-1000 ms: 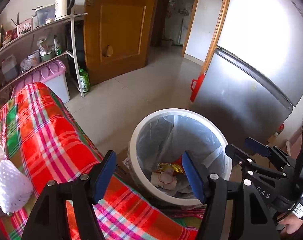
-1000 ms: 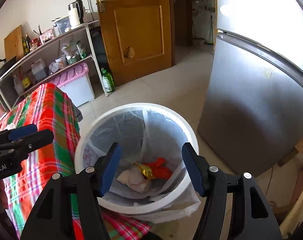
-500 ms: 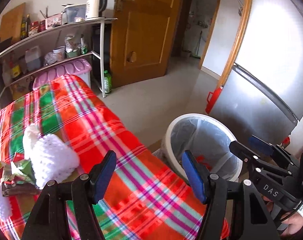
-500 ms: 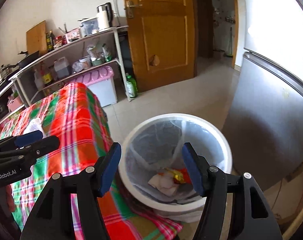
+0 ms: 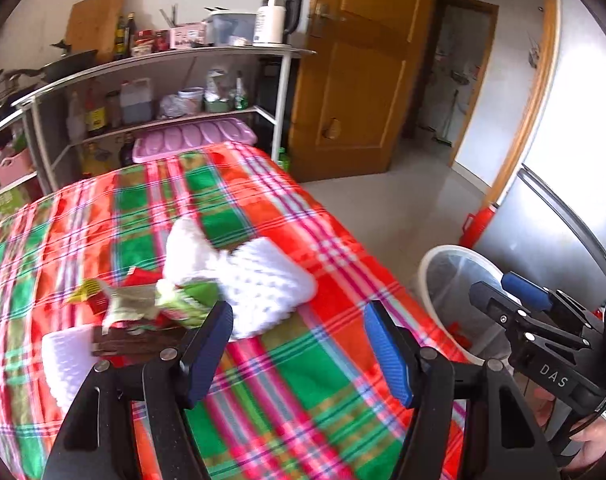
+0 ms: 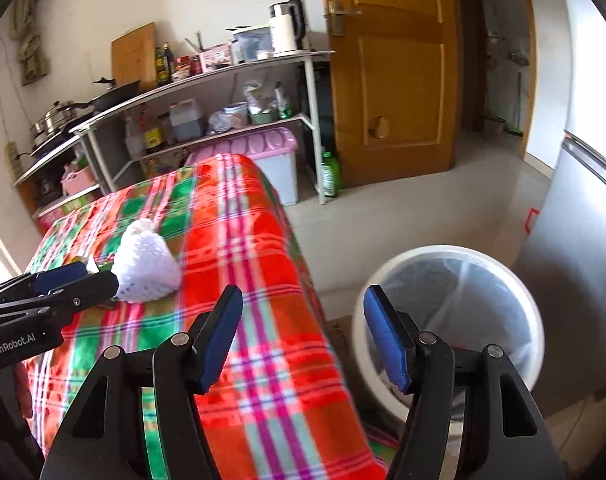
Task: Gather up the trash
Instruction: 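Move both empty tools back over the table, then grasp a white foam net with the right tool while the left tool grasps another foam net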
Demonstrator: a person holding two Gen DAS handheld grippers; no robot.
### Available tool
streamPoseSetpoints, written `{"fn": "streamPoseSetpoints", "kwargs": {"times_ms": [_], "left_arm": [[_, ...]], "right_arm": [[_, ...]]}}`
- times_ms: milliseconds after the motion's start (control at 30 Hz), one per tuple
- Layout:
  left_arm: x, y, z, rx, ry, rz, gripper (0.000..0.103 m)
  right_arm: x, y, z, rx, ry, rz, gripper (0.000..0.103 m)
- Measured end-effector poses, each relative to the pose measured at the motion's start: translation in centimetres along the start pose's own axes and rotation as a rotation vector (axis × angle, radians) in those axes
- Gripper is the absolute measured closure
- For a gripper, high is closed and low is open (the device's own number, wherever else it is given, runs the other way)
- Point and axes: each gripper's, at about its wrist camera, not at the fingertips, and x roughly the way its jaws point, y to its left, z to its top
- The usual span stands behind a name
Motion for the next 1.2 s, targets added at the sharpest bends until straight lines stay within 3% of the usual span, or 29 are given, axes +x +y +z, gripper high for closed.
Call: {"fn": "streamPoseSetpoints", "kwargs": {"times_ms": [367, 833, 933, 1033, 1200], "left_arm": [[-3.0, 7.8, -1.6, -0.109, -0.034, 0.129, 0.032], [-3.7, 15.2, -3.7, -0.249, -0.014, 0.208, 0.026], [-3.6, 16.6, -4.1, -0.283, -0.011, 0.199, 0.026], [-3.0, 17.3, -4.2, -0.290, 0.005, 0.178, 0.019], [-1.8, 18.2, -4.6, -0.319, 0.038, 0.179, 0.019]], "right_arm": [[2.9, 5.6, 0.4, -0.073, 0.031, 0.155, 0.039], [7.0, 10.6, 2.0, -0.151, 0.086, 0.295, 0.039], [8.0, 11.4, 2.3, -0.168, 0.102, 0.312, 0.039], [9.1, 12.0, 2.6, -0.176, 0.108, 0.309, 0.039], [10.6, 12.3, 2.6, -0.181, 0.138, 0.315, 0.039]]}}
